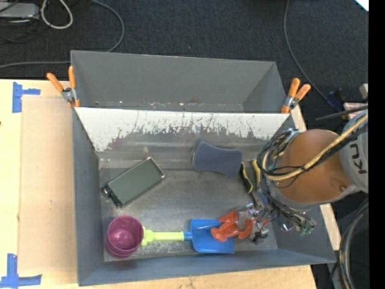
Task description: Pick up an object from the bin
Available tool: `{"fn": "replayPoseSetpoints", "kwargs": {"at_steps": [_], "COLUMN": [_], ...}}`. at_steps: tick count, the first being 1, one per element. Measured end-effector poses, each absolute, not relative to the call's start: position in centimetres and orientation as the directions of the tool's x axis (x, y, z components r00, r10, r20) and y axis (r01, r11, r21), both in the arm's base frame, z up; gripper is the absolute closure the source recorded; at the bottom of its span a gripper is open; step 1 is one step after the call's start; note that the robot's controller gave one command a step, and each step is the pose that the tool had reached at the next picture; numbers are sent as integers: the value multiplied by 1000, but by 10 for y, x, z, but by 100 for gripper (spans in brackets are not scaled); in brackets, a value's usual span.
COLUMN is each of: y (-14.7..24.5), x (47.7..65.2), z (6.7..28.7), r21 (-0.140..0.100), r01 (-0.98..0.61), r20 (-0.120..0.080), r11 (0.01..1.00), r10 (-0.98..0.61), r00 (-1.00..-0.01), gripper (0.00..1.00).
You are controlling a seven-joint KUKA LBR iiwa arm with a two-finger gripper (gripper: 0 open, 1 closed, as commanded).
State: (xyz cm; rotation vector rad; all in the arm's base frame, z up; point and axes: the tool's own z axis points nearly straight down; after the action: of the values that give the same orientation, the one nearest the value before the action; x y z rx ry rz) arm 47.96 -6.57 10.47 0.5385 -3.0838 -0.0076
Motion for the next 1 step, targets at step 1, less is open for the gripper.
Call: {"fn": "replayPoseSetpoints", "kwargs": {"at_steps": [1], "y": [-66], "x": [477], "z": [123], "r21": [14], "r01": [-343], "r20": [21], "r11": [939], "r10": [-343], "r00": [-939], "gripper": [100]}}
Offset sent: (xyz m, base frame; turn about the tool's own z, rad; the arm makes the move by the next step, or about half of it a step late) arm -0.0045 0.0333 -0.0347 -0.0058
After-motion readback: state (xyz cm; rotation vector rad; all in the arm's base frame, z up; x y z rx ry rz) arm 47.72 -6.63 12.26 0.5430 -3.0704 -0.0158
